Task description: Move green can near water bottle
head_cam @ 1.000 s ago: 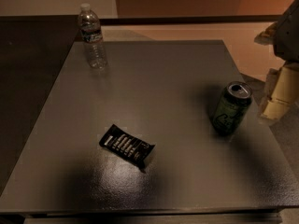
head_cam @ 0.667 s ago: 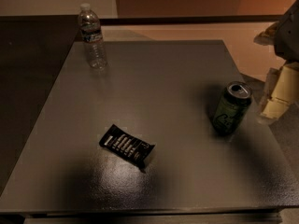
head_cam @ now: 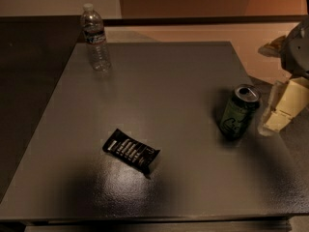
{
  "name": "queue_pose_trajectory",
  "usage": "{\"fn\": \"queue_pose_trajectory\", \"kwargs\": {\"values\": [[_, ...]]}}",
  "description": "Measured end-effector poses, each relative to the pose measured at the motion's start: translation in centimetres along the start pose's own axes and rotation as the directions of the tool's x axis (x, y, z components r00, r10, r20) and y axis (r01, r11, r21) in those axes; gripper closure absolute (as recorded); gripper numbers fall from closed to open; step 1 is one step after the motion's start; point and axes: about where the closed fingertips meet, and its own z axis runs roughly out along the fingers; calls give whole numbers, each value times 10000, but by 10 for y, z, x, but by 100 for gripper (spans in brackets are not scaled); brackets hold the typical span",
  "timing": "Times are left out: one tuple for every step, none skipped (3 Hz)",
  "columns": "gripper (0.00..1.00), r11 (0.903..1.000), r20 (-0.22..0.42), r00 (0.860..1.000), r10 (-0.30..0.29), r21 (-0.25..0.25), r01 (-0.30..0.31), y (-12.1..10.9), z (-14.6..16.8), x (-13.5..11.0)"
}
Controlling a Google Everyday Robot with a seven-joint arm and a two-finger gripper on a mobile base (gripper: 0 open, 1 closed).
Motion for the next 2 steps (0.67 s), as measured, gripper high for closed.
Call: {"fn": "queue_pose_trajectory", "kwargs": {"values": [[0,9999,234,9997,110,68,-112,2,14,5],[0,9995,418,9987,301,65,-304,3,25,12]]}}
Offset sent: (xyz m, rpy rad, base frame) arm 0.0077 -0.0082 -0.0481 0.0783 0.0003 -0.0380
